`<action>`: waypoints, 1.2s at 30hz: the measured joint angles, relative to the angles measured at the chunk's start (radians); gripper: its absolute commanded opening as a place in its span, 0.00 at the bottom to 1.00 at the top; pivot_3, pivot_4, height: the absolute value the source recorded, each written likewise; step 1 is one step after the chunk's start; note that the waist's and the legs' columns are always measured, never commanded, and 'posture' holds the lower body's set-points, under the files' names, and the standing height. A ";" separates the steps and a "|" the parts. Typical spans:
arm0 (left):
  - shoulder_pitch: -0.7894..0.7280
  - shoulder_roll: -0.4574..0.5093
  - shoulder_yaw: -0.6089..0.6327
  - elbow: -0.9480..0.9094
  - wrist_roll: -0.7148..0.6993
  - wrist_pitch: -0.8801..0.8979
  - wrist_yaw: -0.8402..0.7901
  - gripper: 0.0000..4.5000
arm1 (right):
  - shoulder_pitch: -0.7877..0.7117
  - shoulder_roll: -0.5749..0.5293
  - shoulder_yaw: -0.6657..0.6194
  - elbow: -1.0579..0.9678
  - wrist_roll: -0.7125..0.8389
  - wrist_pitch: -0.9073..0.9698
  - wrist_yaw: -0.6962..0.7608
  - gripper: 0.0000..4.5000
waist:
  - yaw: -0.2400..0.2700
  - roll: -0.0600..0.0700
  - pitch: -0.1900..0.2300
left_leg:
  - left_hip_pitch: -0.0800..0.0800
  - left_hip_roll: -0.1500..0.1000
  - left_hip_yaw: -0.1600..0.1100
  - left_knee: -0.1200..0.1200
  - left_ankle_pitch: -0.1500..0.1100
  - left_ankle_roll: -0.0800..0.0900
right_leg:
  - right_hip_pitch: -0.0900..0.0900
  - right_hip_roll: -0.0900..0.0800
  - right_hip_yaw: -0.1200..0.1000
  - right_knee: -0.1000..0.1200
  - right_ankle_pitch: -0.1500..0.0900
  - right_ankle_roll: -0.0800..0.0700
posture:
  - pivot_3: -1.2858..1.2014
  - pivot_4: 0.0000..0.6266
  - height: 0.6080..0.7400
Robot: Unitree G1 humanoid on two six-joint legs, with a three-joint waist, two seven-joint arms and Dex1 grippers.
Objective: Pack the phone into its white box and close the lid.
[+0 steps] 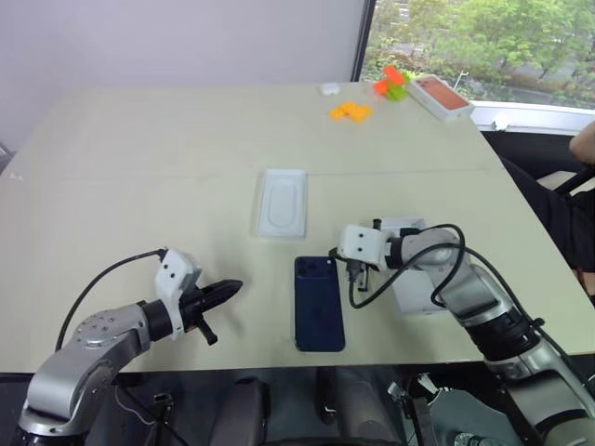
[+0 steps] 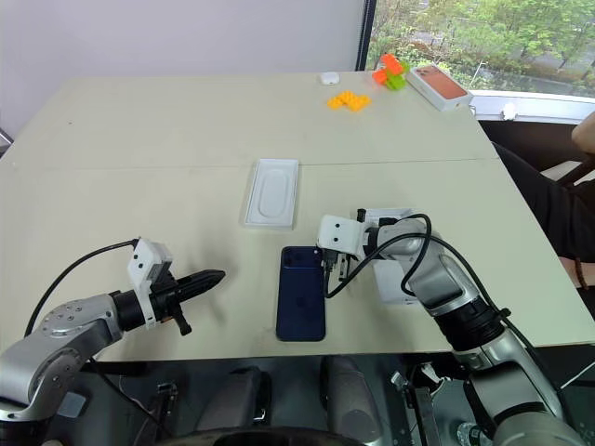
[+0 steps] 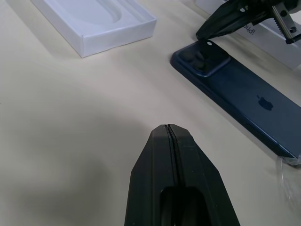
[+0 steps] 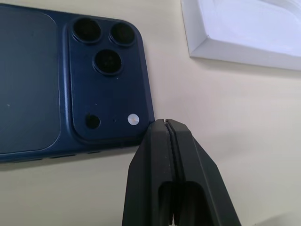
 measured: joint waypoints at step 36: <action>-0.127 -0.066 -0.001 0.105 -1.168 0.447 0.987 0.99 | 0.175 -0.139 0.065 -0.344 0.084 0.159 0.081 0.00 | 0.002 -0.001 -0.001 | 0.008 0.000 -0.003 0.001 0.000 0.000 | 0.008 0.000 -0.001 0.000 -0.003 0.003 | 0.52 0.24 1.00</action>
